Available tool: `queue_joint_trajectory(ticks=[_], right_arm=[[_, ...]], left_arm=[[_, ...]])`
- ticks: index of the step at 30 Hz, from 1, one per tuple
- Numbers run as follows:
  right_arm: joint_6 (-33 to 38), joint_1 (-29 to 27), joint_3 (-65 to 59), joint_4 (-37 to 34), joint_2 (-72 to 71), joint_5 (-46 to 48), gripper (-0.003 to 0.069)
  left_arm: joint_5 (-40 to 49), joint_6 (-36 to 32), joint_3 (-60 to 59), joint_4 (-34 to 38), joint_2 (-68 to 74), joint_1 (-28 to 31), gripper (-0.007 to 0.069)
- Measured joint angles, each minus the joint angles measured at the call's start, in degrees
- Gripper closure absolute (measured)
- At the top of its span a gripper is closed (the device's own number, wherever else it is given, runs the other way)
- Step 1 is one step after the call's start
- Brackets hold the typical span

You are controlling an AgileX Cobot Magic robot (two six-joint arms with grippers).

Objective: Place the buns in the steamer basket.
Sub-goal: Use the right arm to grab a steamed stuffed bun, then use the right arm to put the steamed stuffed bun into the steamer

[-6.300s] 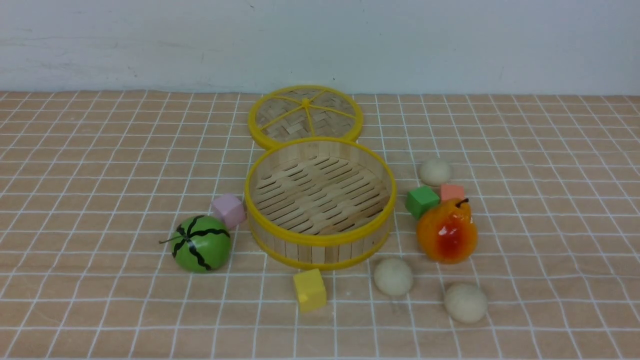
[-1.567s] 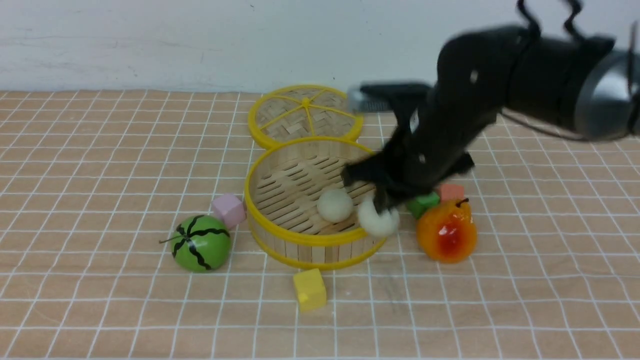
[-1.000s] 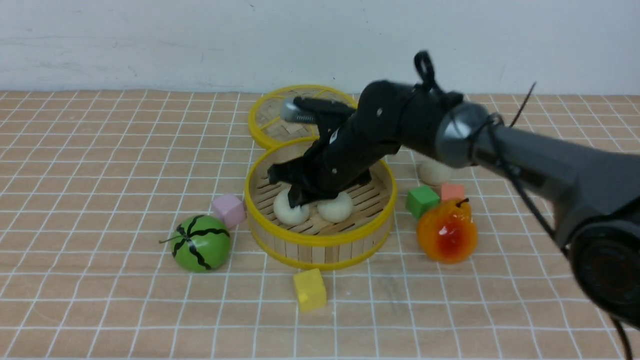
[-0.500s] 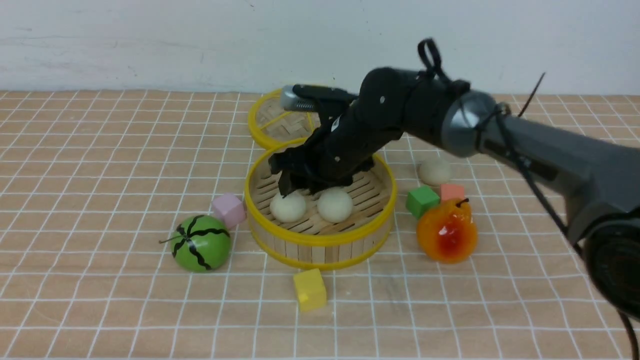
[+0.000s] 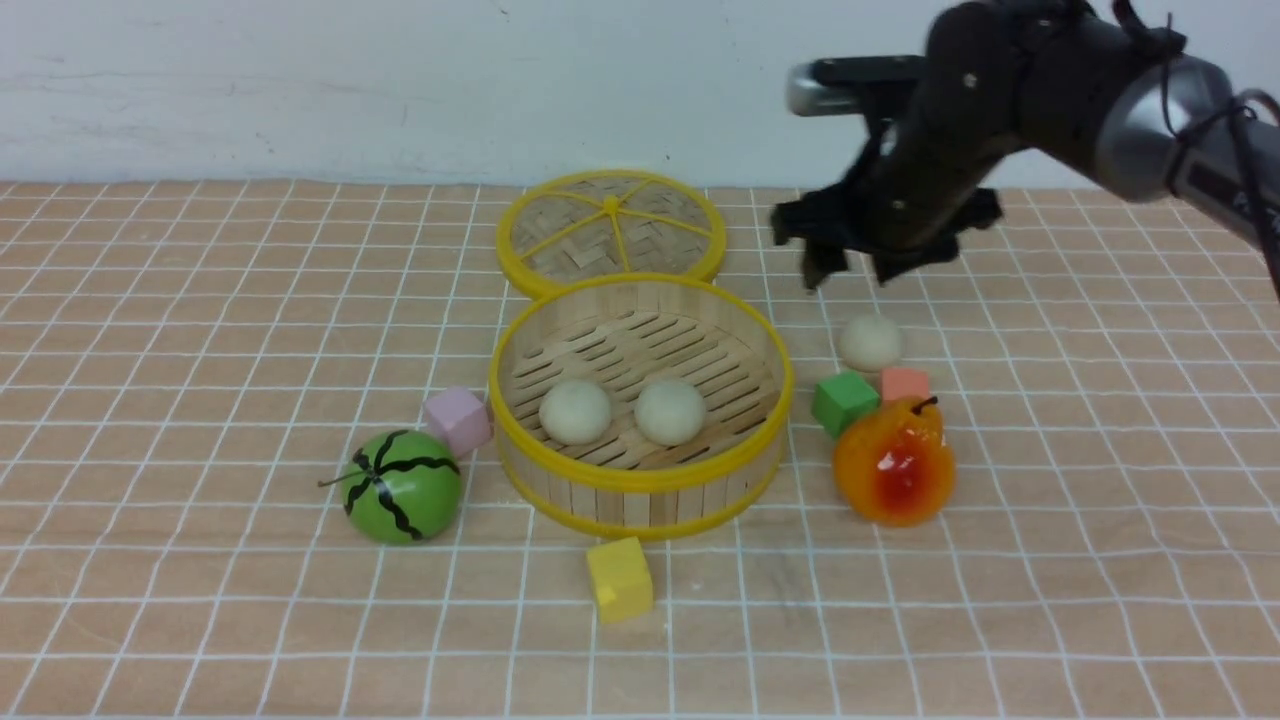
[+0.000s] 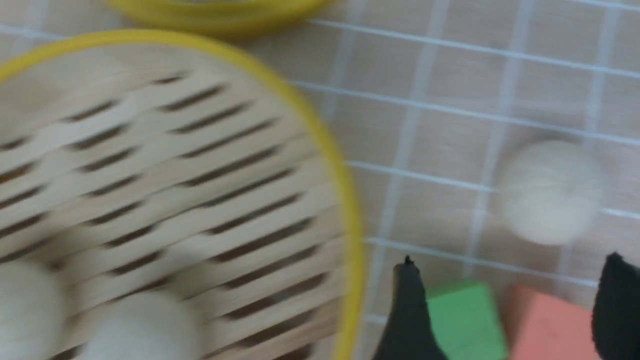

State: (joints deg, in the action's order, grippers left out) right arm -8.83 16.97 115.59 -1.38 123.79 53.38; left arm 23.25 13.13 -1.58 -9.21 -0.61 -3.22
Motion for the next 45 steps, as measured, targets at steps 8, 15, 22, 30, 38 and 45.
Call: queue_joint_trajectory(ticks=[8,15,22,30,38,45], right_arm=[[-0.53,-5.73,0.00,-2.30,6.12,-5.64,0.0305],[-0.60,-7.20,0.00,-4.70,9.06,-12.97,0.0352],[-0.64,-7.20,0.00,-6.24,11.76,-16.19,0.0367],[-0.64,-7.27,4.23,-7.36,11.59,-10.62,0.0638],[3.94,-4.95,12.89,-18.32,7.48,-5.41,0.0655],[11.16,1.56,13.64,-25.76,9.82,-4.93,0.0648]], left_arm=[[0.00,0.00,0.00,0.05,0.00,0.00,0.0386],[0.00,0.00,0.00,0.05,0.00,0.00,0.0386],[0.00,0.00,0.00,0.05,0.00,0.00,0.0386],[0.00,0.00,0.00,0.05,0.00,0.00,0.0386],[0.00,0.00,0.00,0.05,0.00,0.00,0.0386],[0.00,0.00,0.00,0.05,0.00,0.00,0.0386]])
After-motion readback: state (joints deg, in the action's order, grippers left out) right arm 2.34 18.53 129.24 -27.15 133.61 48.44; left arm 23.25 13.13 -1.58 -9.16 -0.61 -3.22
